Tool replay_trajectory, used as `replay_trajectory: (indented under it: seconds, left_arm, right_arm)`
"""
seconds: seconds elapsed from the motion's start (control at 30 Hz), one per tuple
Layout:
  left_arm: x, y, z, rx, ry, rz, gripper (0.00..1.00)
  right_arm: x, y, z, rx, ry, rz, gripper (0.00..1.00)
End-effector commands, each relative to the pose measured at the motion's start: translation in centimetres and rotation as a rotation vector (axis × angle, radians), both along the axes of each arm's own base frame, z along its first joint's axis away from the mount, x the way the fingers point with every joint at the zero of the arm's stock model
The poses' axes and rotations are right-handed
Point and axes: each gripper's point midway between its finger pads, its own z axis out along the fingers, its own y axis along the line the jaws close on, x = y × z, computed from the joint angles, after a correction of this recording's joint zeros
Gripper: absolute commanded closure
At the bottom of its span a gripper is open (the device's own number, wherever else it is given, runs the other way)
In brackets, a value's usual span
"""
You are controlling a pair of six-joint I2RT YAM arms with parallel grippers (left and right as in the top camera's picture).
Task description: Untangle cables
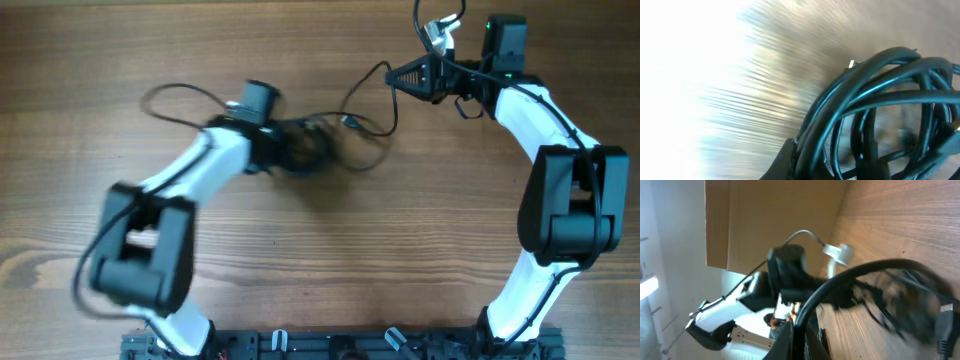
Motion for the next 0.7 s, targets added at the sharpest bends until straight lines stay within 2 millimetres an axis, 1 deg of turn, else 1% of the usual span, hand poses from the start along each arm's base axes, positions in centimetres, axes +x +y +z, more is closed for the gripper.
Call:
replay_trajectory:
  seconds: [0.0,0.07,0.1,0.17,0.23,0.27,0.3,0.33,0.37,0.4,0.43,0.5,0.57,0.6,0.67]
  left_arm:
    - [0.7,6.1,6.6,0.081,-0.155,0.016,0.96]
    - [0.5,8.9,9.0,0.082,-0.203,0.09,0.96]
    - [0.3,10.3,10.1,0.078,-0.225,0.128,0.96]
    - [0.1,12.5,11.4,0.033,-0.254,0.186,0.96]
    - [-0.1,14.5,11.7,-0.078,-0.254,0.282,0.96]
    - [-0.2,15.2,11.6,-0.148,-0.246,0.322,0.96]
    - [-0.1,15.5,11.6,-0.215,-0.245,0.328,0.96]
    - [-0.1,15.5,11.5,-0.26,-0.244,0.329,0.96]
    - [-0.1,15.5,11.3,-0.335,-0.231,0.329,0.96]
    - [-0.1,15.9,10.7,-0.351,-0.215,0.344,0.96]
    - [-0.2,16.5,10.0,-0.345,-0.2,0.361,0.96]
    - [-0.1,17.1,8.2,-0.348,-0.157,0.384,0.96]
    - [-0.1,17.0,5.8,-0.359,-0.093,0.393,0.96]
    - [0.0,17.0,4.5,-0.362,-0.064,0.394,0.89]
    - [0.3,17.2,2.9,-0.363,-0.044,0.396,0.84]
  right_arm:
    - [0.3,-1.2,0.0,-0.035,-0.035,-0.059,0.96]
    - [0.9,-1.8,-1.3,-0.089,0.005,-0.117,0.96]
    - [1.2,-2.3,-2.3,-0.132,0.037,-0.155,0.96]
    - [1.7,-3.8,-5.4,-0.273,0.12,-0.253,0.96]
    - [1.6,-7.3,-10.8,-0.557,0.279,-0.404,0.96]
    - [1.2,-9.1,-12.8,-0.685,0.343,-0.461,0.96]
    - [0.4,-11.0,-14.4,-0.798,0.415,-0.514,0.96]
    - [-0.4,-12.4,-15.6,-0.887,0.472,-0.548,0.96]
    - [-1.6,-13.9,-16.7,-0.992,0.531,-0.574,0.96]
    - [-3.1,-15.8,-17.7,-1.121,0.593,-0.602,0.96]
    - [-4.0,-17.0,-18.1,-1.195,0.629,-0.623,0.96]
    - [-6.4,-20.0,-18.6,-1.359,0.712,-0.647,0.96]
    - [-8.2,-21.2,-18.2,-1.392,0.787,-0.626,0.96]
    - [-8.7,-21.7,-17.5,-1.393,0.821,-0.619,0.96]
    - [-9.0,-22.7,-16.4,-1.414,0.85,-0.624,0.96]
